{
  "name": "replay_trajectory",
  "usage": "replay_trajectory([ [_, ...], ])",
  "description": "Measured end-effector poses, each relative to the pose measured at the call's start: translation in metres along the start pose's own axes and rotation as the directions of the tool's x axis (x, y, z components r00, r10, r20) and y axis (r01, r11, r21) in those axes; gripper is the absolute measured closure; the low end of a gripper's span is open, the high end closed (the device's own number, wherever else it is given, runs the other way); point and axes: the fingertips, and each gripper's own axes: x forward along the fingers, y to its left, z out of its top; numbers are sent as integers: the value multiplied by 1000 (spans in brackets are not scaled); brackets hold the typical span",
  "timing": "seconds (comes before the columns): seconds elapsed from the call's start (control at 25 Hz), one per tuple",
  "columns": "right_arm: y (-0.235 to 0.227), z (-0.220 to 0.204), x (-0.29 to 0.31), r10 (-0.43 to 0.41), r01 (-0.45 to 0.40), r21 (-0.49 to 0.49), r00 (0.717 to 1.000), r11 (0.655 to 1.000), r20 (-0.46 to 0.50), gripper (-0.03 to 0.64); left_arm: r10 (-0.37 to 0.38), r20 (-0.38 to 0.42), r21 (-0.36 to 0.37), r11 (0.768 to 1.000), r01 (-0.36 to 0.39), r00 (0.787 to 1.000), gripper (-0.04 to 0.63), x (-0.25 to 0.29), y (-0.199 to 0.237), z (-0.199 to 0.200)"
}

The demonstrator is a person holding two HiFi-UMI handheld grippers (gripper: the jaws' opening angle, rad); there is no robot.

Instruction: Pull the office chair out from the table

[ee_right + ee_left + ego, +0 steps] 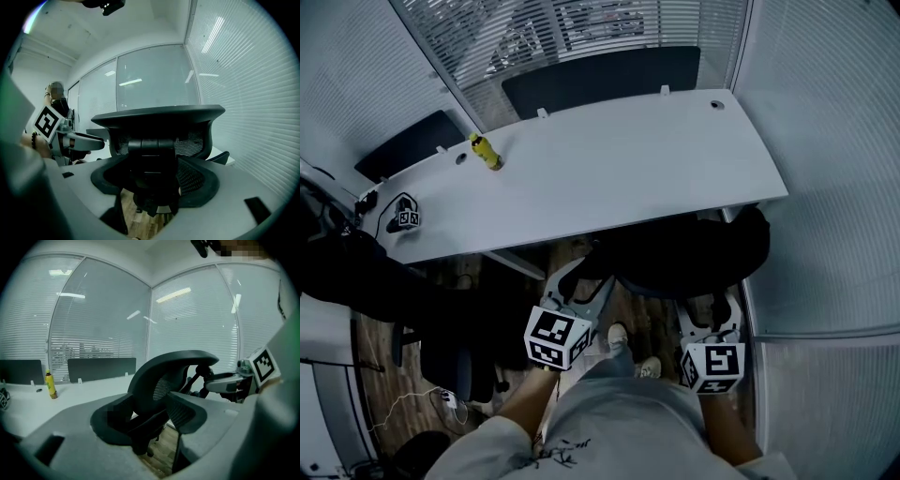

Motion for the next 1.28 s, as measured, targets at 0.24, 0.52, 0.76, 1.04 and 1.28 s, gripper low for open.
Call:
replay_trajectory([
  [0.24,-2,-1,6,-46,46,-8,999,999,7,356,-27,-1,60,998,27,1000,354,14,13,9],
  [0.52,-3,-1,14,-76,76,-2,997,997,9,353,-120,-10,156,980,120,993,344,30,14,14],
  [0.76,-2,-2,18,-92,92,2,996,996,10,353,-171,-13,124,977,171,985,345,42,14,15],
  [1.04,-8,1,15,-90,90,-10,996,996,-10,353,-177,-28,111,978,179,984,345,43,9,17],
  [1.28,-7,-2,12,-93,93,-9,996,996,-16,350,-172,-31,103,979,174,985,345,41,6,15],
])
